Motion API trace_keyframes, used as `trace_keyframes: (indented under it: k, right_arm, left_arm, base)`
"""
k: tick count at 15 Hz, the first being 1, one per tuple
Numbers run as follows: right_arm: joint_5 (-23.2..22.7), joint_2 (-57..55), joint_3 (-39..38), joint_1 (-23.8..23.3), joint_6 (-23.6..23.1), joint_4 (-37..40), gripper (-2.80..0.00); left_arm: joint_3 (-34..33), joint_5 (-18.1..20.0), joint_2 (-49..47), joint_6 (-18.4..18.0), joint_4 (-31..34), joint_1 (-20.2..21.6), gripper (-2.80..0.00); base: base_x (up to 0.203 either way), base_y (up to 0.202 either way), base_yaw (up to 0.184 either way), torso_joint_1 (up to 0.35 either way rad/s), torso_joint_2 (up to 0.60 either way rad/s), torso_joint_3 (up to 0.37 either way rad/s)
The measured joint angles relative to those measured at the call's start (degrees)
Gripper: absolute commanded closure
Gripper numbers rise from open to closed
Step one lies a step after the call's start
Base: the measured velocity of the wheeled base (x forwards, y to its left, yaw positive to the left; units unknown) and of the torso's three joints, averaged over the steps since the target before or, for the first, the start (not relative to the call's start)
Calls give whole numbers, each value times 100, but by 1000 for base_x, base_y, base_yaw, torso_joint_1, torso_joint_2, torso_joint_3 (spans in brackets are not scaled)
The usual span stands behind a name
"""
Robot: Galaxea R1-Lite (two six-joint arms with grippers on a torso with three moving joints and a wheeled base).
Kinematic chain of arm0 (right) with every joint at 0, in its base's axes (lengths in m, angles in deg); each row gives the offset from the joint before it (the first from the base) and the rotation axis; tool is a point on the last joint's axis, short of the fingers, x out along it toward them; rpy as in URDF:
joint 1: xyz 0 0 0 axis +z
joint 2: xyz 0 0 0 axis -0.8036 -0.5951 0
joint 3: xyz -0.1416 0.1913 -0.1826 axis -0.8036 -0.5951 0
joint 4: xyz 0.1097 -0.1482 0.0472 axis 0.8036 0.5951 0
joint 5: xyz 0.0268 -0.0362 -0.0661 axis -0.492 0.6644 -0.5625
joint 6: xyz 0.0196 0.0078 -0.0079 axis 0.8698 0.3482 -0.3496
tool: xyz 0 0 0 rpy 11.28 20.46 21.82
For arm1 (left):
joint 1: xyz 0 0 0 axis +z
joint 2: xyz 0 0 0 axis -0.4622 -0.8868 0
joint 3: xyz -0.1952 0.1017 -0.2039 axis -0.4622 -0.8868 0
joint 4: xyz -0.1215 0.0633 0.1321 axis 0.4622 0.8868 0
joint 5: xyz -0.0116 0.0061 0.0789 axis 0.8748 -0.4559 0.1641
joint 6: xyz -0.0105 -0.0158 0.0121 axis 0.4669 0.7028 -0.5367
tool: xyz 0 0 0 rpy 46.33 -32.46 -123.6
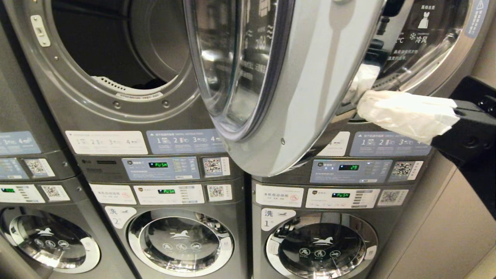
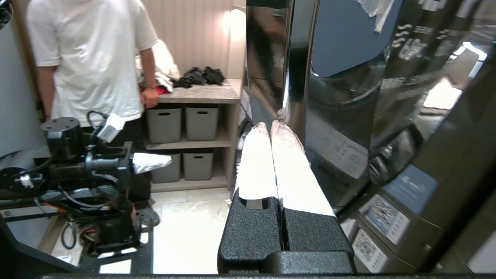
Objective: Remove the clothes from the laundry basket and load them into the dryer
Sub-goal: Close the dryer
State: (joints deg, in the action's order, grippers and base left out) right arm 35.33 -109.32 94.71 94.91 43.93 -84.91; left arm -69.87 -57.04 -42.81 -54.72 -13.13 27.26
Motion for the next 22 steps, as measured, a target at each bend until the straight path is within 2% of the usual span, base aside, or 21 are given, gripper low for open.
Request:
trace_keyframes:
  k: [3,7,9,11,14,16,18,20,22]
  right_arm:
    - [105,-396,409,492,26,-5,0]
    - [592,-1330,1157,1283,21,-306,0]
    - [951,-1994,1709,1720,12,-584,0]
    - [1498,-2748,2393,2169,4,-797,0]
    - [2377,-3490,3096,2475,-16,-1027,0]
    - [2493,-3488,3020,2352,-56,-1023,0]
    - [2504,-3147,2649,1869,-184,-978,0]
    - [2498,-2610,2183,1225,-241,-726,0]
    - [2420,-1970,1672,369,-271,-315,0]
  left_arm:
    - [0,0,0,0,0,0,0]
    - [0,0,-1,0,-7,-4,0]
    - [0,0,-2,0,-2,0,0]
    - [0,0,0,0,0,0,0]
    - [0,0,-2,0,0,0,0]
    - [0,0,-1,0,0,0,0]
    - [0,0,0,0,0,0,0]
    - [0,0,0,0,0,0,0]
    - [0,0,0,0,-1,0,0]
  base:
    - [0,0,0,0,0,0]
    - [0,0,0,0,0,0]
    - [0,0,0,0,0,0]
    - [0,0,0,0,0,0]
    - [0,0,0,0,0,0]
    - [0,0,0,0,0,0]
    - [0,0,0,0,0,0]
    - [0,0,0,0,0,0]
    - [0,0,0,0,0,0]
